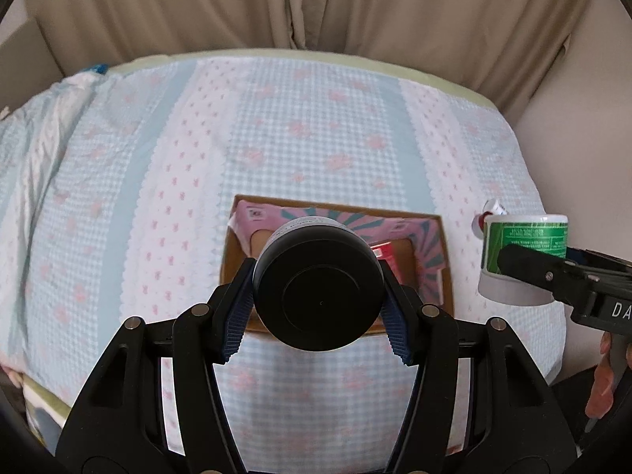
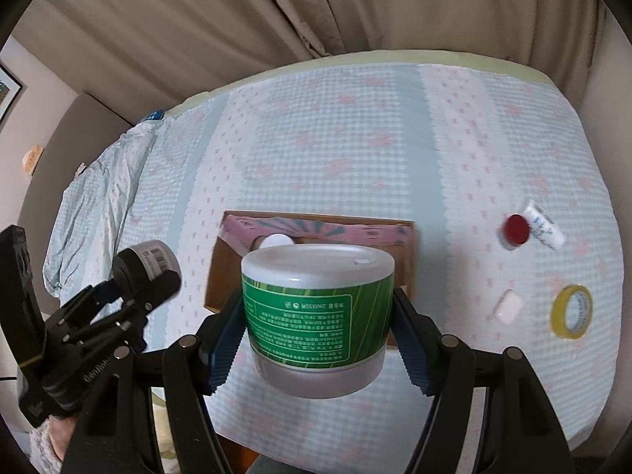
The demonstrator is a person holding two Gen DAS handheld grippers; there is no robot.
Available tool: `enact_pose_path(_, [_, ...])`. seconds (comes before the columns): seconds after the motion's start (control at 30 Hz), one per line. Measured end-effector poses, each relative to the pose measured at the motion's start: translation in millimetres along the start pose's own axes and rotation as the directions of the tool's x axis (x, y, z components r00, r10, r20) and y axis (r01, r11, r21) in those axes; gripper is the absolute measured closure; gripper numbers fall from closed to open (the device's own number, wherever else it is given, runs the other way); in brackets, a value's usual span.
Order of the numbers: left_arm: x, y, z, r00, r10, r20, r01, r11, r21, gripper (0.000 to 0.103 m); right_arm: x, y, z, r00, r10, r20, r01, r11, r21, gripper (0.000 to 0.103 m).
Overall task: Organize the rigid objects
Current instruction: 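Carry both jars over the cardboard box with both tools, then open both tools to release the jars into the box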
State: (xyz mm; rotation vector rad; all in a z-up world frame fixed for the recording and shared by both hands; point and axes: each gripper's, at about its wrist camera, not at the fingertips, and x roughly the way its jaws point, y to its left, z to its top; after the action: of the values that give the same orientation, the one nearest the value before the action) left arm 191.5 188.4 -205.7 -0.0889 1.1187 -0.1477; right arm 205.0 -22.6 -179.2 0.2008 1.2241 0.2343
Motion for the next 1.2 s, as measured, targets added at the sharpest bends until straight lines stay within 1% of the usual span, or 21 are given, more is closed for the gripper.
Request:
enact_pose_path(0.2, [33.8,29.5,8.7,0.997,-0.025,-0.067,0.029,0.997,0.070,0.048,35.1,33.9,11.7,0.999,-0.029,-0.022,0.030,0.998,0.052,0.037])
enact_pose_path(0.33, [64.1,45.2,11.0,0.991,-0.048,-0.126,0.060,0.994,0.094,0.048,63.2,45.5,18.6,0.997,-0.051,-0.053,0.056,0.994,0.099,0.037])
enact_pose_path(0.43, [85.1,47.9,10.3,0.986,-0.050,-0.162,0.071,0.989,0.127,0.048,85.9,49.6,21.3,0.994,-0.069,-0.086,0.079,0.989,0.129,0.037])
enact_pose_path(0.63, [134.0,44.9,4.6,0.970,-0.052,-0.238,0.098,0.977,0.187,0.048,135.2,42.7,16.0,0.978,-0.098,-0.184,0.129,0.979,0.161,0.037])
enact_pose_path(0.73, [152.6,39.8,-3.3,0.962,-0.037,-0.272,0.100,0.970,0.222,0.048,159.3,32.7,10.5,0.967,-0.089,-0.240,0.136,0.973,0.188,0.037])
enact_pose_path(0.9, [177.5,33.8,-17.9,0.939,-0.031,-0.343,0.130,0.955,0.268,0.048,193.4,13.4,-4.3,0.943,-0.065,-0.325,0.149,0.959,0.241,0.037])
enact_pose_path(1.0, [191.0,30.4,-23.4,0.931,0.002,-0.364,0.122,0.941,0.317,0.048,206.1,0.7,-12.4,0.937,-0.024,-0.349,0.138,0.942,0.305,0.037])
enact_pose_path(1.07, [197.1,31.7,-22.4,0.927,0.001,-0.375,0.125,0.942,0.313,0.048,211.4,-3.3,-14.4,0.933,-0.014,-0.360,0.139,0.936,0.324,0.037])
enact_pose_path(1.13, [200.5,31.8,-20.0,0.927,0.001,-0.376,0.124,0.943,0.309,0.048,216.5,-5.6,-12.8,0.932,-0.004,-0.363,0.134,0.933,0.333,0.037])
enact_pose_path(1.17, [202.6,31.0,-18.4,0.928,0.012,-0.373,0.115,0.942,0.316,0.047,219.0,-6.5,-12.8,0.931,0.000,-0.364,0.132,0.932,0.338,0.037])
enact_pose_path(1.2, [204.0,30.4,-17.3,0.928,0.013,-0.373,0.115,0.940,0.320,0.036,220.6,-7.2,-12.0,0.931,0.003,-0.364,0.131,0.930,0.344,0.036])
